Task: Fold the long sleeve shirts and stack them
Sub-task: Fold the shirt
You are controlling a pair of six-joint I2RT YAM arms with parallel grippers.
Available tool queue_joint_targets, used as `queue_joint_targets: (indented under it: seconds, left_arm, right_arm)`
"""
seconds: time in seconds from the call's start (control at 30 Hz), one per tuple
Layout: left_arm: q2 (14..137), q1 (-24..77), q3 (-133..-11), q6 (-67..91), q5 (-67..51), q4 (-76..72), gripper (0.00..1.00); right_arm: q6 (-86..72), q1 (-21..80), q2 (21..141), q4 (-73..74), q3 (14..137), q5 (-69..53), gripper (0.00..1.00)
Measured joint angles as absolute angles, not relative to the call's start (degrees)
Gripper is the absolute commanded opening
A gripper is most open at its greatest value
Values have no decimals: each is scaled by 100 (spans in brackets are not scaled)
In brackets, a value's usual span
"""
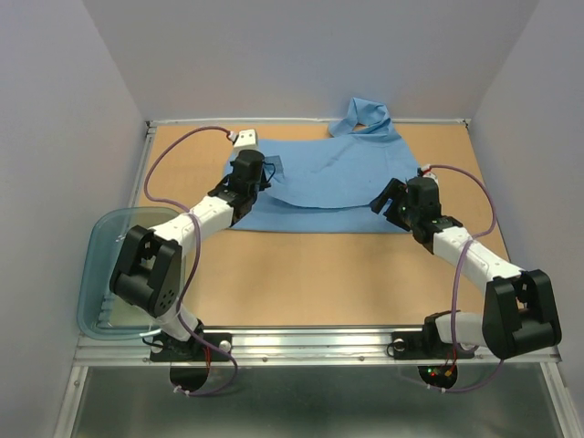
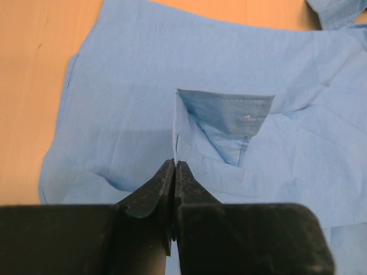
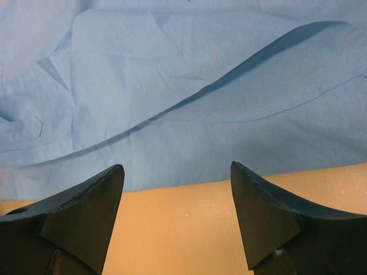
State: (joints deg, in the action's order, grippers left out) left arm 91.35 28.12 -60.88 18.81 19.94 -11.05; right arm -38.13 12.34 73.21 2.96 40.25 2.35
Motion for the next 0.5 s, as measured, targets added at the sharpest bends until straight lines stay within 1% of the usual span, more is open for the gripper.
queue_joint_targets:
  seconds: [0.03,0.13,0.17,0.27,0.3,0.33,0.37,0.47,0.5]
  left_arm:
    - [9096,2810,-5996,1914,2005,-1105,16]
    - [9098,2731,-5804,2154,2014,-972,26]
    - [9109,2700,-5763,2294,2008,-906,27]
    - [9212,2460,-5677,2672,1992,-687,33]
    - [9251,2353,-5666,2777,1992,-598,41]
    - [9277,2263,-5658,2856,1992,-537,46]
    - [9292,2150,-5658,2969,1994,-432,55]
    - [9271,1931,-5658,3164,2012,-274,67]
    - [9253,1896,-5658,3208,2010,-217,74]
  right_arm:
    - [-3815,1234,7321,292,4025,235,80]
    - [-3813,1234,7321,294,4025,211,82]
    - [-3813,1234,7321,294,4025,196,82]
    - [-3771,1234,7321,294,4025,158,83]
    - [-3760,1234,7321,294,4025,148,83]
    - [-3739,1234,7321,296,4025,145,84]
    - [-3708,1234,7321,294,4025,141,84]
    - [-3623,1234,7321,294,4025,115,84]
    - [-3581,1234,7321,294,4027,73,84]
